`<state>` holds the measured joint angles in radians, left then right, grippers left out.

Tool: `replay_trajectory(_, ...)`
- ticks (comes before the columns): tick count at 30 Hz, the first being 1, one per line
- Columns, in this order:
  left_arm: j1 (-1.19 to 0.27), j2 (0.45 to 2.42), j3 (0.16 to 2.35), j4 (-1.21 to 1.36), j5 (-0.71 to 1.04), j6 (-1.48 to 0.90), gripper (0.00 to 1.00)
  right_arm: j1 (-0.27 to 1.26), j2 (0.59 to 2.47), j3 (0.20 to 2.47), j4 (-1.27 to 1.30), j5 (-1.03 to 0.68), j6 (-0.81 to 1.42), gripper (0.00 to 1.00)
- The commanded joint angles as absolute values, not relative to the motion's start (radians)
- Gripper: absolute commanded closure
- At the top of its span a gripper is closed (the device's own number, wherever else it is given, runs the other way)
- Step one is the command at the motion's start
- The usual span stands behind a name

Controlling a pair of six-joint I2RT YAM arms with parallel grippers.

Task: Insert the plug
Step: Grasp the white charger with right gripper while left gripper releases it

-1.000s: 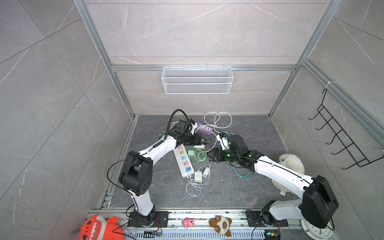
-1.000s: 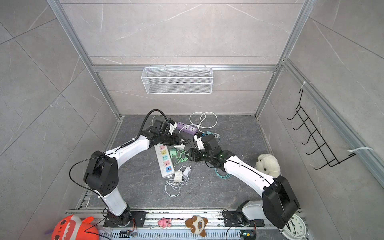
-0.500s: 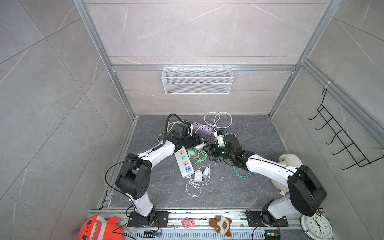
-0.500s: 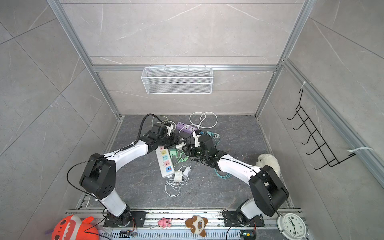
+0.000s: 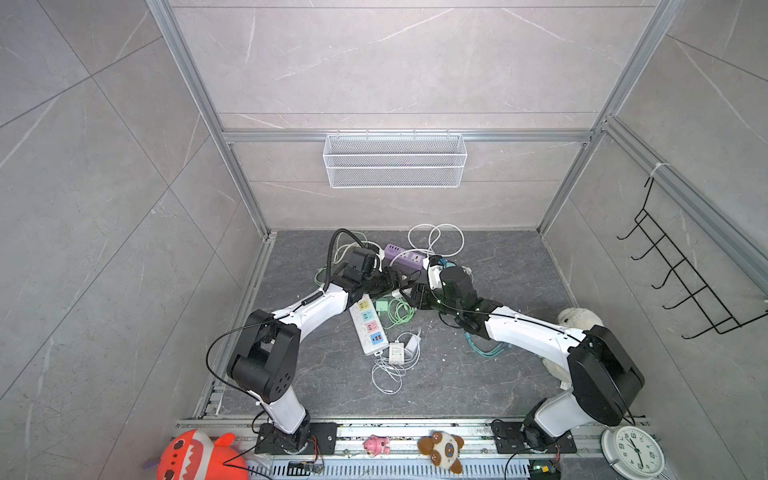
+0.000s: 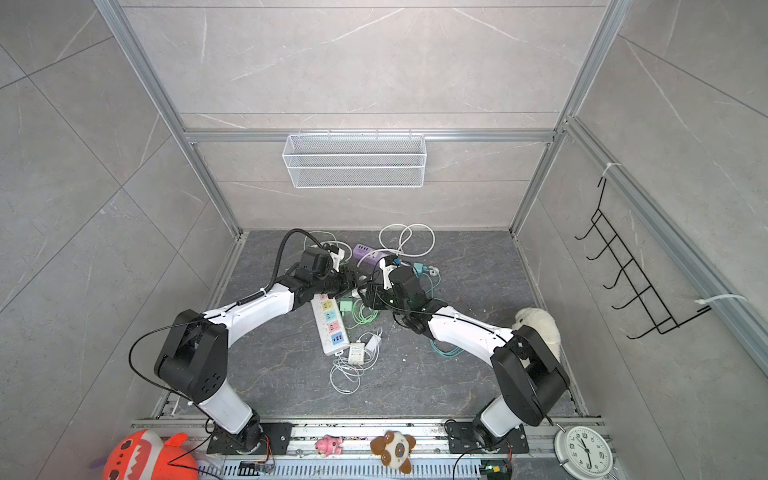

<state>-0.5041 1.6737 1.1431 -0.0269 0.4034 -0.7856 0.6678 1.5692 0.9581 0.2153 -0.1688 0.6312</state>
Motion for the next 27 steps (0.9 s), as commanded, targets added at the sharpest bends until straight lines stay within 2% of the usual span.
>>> replay_trajectory(1,-0.508,1.611,1.150,0.036,0.438,-0.796,0.62,0.677,1.615,1.006,0.235,-0.143,0.615,0.37)
replay_trajectory(16,-0.506,1.603,1.125,0.067,0.462,-0.816,0.62,0.697,1.671,1.016,0.386,-0.099,0.573,0.38)
replay_trajectory(23,-0.506,1.606,1.123,0.065,0.465,-0.816,0.62,0.700,1.684,1.023,0.399,-0.073,0.553,0.45)
replay_trajectory(26,-0.506,1.611,1.123,0.061,0.466,-0.815,0.60,0.701,1.685,1.018,0.426,-0.081,0.554,0.54)
replay_trajectory(27,-0.506,1.612,1.123,0.059,0.467,-0.816,0.56,0.702,1.685,1.018,0.425,-0.081,0.551,0.57)
